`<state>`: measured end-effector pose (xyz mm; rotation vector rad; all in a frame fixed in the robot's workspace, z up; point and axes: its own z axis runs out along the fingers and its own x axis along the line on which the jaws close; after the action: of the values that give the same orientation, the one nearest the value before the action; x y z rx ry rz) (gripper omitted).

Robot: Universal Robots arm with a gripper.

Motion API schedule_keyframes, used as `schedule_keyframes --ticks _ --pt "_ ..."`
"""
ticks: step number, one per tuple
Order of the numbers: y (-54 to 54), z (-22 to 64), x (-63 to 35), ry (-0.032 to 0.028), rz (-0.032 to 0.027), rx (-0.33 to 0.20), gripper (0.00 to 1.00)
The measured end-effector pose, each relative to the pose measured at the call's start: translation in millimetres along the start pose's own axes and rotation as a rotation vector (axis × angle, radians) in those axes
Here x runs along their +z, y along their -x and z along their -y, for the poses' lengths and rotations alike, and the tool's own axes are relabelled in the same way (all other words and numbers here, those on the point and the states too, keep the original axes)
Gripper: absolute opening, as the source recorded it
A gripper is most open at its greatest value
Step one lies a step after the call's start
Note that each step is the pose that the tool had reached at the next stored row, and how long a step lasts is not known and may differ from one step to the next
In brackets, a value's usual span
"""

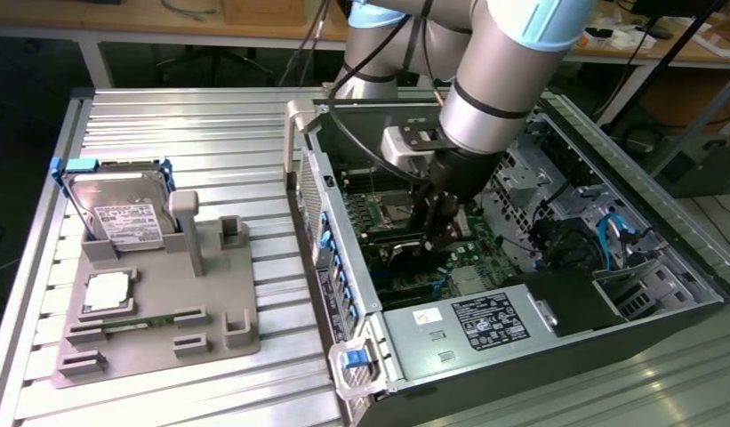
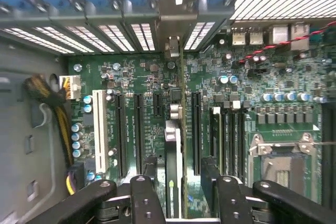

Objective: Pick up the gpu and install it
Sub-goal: 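Insert the gpu into the slot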

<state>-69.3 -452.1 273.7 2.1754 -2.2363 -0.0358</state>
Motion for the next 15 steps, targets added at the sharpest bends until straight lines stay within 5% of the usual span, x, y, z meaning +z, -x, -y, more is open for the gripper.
schedule_keyframes --ticks 2,8,15 --pt "0.0 -0.3 -8.6 0.0 0.0 0.0 0.46" --pt "0.0 -0.3 -9.8 0.0 0.0002 0.0 0.45" --pt "0.0 -0.4 -11.6 -0.0001 0.0001 0.0 0.11"
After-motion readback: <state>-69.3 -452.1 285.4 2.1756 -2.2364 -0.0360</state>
